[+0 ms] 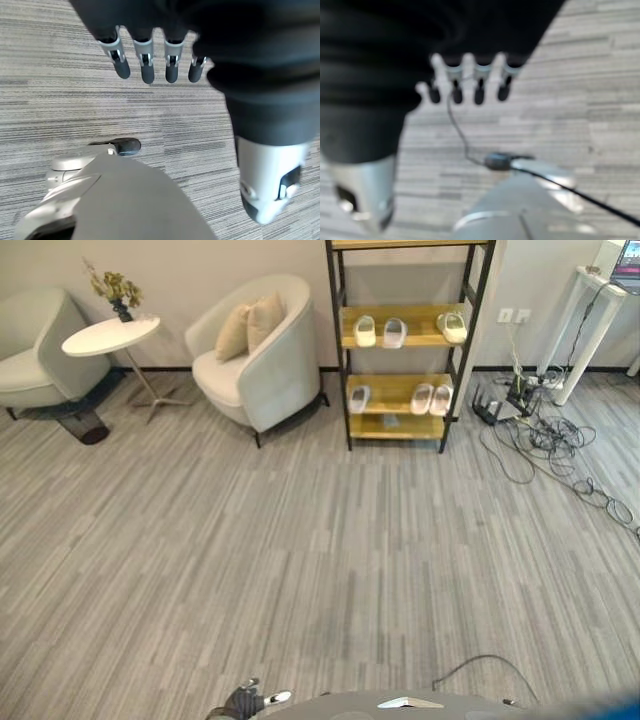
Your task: Arrange the slippers neatly on the shoe rack.
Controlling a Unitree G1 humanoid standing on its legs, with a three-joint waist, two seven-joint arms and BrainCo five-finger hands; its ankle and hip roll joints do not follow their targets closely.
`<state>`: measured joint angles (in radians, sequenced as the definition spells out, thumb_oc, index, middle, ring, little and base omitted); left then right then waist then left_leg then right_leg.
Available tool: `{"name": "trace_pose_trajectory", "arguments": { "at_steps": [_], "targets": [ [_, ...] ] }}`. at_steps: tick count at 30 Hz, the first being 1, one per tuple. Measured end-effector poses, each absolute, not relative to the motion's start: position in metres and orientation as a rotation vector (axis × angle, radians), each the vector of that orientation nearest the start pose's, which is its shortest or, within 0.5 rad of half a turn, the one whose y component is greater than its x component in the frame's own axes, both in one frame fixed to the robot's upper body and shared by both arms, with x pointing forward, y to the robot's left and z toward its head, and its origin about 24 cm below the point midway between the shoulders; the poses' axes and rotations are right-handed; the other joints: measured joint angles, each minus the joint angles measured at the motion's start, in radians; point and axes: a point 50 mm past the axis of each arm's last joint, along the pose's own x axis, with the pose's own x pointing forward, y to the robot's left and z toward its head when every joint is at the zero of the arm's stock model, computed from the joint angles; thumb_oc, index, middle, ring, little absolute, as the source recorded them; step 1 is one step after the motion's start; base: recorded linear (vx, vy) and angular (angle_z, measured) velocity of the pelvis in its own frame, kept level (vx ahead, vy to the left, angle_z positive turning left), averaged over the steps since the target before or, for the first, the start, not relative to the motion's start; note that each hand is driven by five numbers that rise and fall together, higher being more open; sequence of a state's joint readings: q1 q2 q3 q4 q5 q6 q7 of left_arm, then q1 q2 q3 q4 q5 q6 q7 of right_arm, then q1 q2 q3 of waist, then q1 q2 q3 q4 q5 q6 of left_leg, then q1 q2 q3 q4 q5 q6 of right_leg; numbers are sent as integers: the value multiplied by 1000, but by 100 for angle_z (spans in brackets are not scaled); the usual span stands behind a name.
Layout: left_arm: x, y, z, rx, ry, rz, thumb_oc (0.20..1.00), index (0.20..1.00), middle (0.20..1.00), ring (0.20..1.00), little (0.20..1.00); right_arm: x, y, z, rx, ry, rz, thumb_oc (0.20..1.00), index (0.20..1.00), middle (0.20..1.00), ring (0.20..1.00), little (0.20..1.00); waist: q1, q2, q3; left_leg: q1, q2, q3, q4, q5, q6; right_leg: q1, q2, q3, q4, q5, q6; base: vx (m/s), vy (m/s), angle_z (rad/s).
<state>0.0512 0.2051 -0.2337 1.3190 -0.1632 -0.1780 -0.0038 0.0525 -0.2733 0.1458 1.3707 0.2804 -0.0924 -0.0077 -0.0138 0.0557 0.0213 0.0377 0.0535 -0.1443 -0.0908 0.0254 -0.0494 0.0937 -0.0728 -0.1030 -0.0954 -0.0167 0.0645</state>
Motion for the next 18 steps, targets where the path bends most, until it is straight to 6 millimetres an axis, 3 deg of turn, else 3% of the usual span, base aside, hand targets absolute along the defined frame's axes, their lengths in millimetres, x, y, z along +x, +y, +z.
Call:
{"name": "trace_pose_trajectory", "arguments": {
  "at_steps": [18],
  "targets": [
    [59,213,-170,236,1223,-32,1000,1000,1000,1000,1000,42,-240,-168,-99,1321,-221,1000,1000,1000,1000,1000,-1,-11,3,13,2,1,0,0,0,13,2,1,0,0,0,5,-14,0]
  ]
}}
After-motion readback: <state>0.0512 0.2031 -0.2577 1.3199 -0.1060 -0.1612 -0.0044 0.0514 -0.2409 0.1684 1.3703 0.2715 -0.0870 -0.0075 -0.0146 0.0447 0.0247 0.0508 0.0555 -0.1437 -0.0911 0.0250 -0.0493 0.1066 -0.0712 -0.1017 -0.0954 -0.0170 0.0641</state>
